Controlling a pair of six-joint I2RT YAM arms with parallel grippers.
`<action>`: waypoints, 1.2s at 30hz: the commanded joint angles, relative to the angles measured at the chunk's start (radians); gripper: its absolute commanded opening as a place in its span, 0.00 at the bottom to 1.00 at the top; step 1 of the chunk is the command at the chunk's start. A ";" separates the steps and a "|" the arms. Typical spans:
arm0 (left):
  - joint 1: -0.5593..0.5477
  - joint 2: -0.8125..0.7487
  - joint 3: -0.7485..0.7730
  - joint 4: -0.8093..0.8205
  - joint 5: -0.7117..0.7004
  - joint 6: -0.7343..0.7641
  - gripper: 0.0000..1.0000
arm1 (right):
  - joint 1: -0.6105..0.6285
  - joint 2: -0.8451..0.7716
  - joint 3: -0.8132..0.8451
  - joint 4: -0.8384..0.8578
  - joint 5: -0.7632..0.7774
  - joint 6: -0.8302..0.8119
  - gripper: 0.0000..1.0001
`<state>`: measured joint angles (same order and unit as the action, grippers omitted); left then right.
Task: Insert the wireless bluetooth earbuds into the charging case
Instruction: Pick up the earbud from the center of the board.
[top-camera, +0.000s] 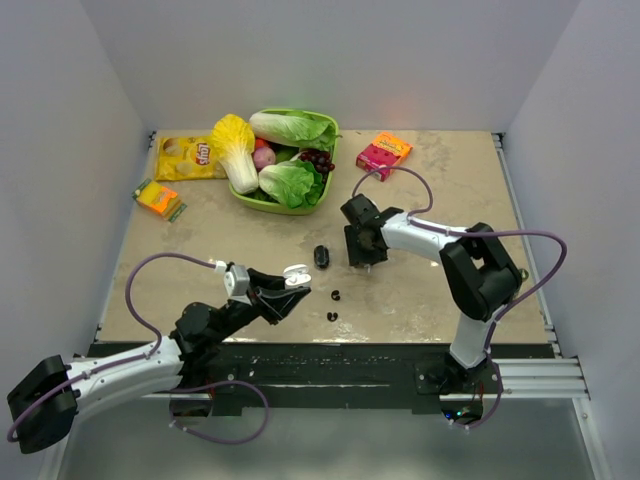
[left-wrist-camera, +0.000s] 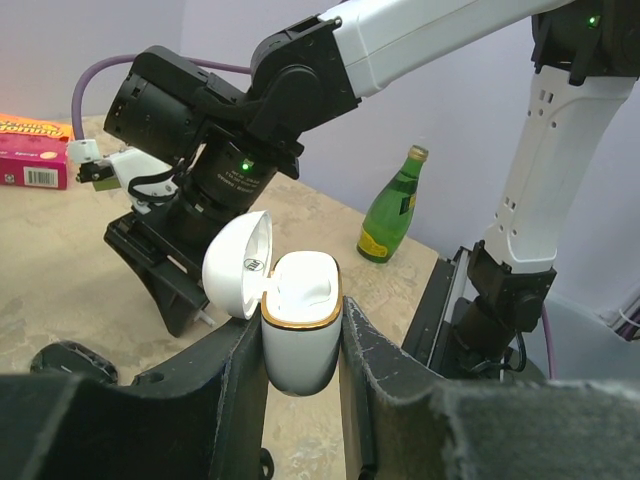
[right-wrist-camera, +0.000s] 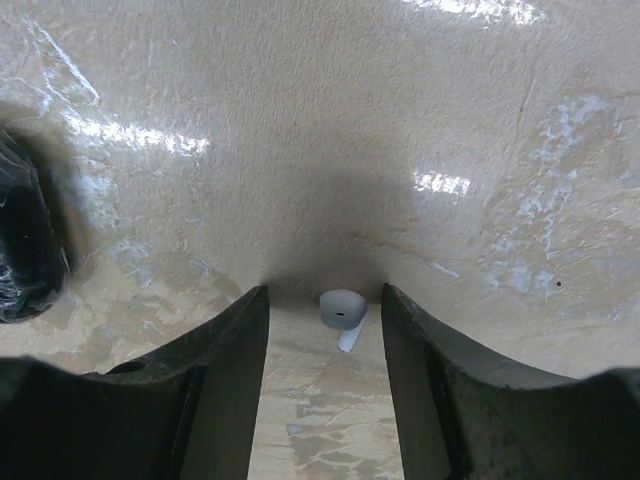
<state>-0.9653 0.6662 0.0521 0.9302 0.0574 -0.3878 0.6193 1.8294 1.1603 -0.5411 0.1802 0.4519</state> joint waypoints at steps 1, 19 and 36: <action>-0.007 -0.002 -0.020 0.084 0.013 -0.022 0.00 | -0.007 -0.002 -0.037 -0.030 -0.005 0.002 0.52; -0.007 0.009 -0.023 0.091 0.012 -0.019 0.00 | -0.007 0.004 -0.053 -0.014 -0.010 -0.009 0.32; -0.007 0.004 -0.011 0.075 -0.001 -0.010 0.00 | -0.001 -0.139 -0.067 0.061 -0.001 0.011 0.00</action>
<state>-0.9657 0.6765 0.0521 0.9428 0.0635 -0.4015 0.6140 1.7866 1.1080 -0.4976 0.1684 0.4515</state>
